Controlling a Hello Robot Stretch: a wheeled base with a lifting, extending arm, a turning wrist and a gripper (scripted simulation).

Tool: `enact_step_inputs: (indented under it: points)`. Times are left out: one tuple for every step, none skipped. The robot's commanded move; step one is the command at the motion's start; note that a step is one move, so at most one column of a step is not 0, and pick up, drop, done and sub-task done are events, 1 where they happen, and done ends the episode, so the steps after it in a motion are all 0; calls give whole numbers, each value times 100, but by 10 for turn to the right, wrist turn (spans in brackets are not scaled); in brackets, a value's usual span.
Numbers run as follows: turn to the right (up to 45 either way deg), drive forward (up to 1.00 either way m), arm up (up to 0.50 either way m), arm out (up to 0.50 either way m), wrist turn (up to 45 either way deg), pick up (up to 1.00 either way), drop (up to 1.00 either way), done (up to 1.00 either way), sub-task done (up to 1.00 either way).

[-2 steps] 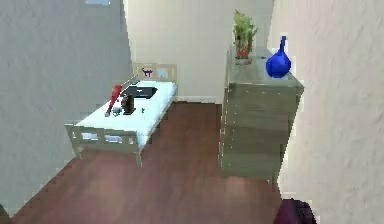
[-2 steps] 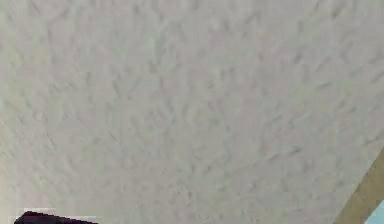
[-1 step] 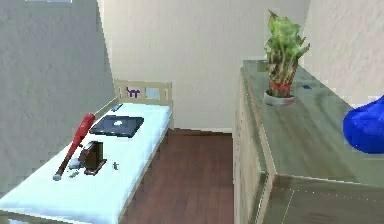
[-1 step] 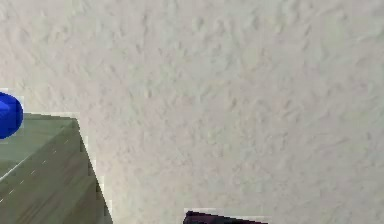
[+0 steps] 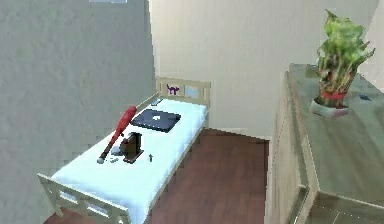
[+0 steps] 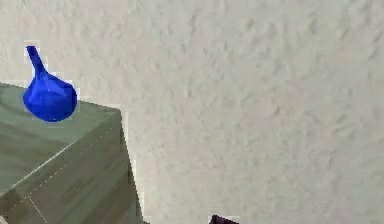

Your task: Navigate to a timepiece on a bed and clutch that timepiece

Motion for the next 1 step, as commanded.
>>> enact_step_inputs:
  points:
    - [-30,0,0,0,0,0,0,0,0]
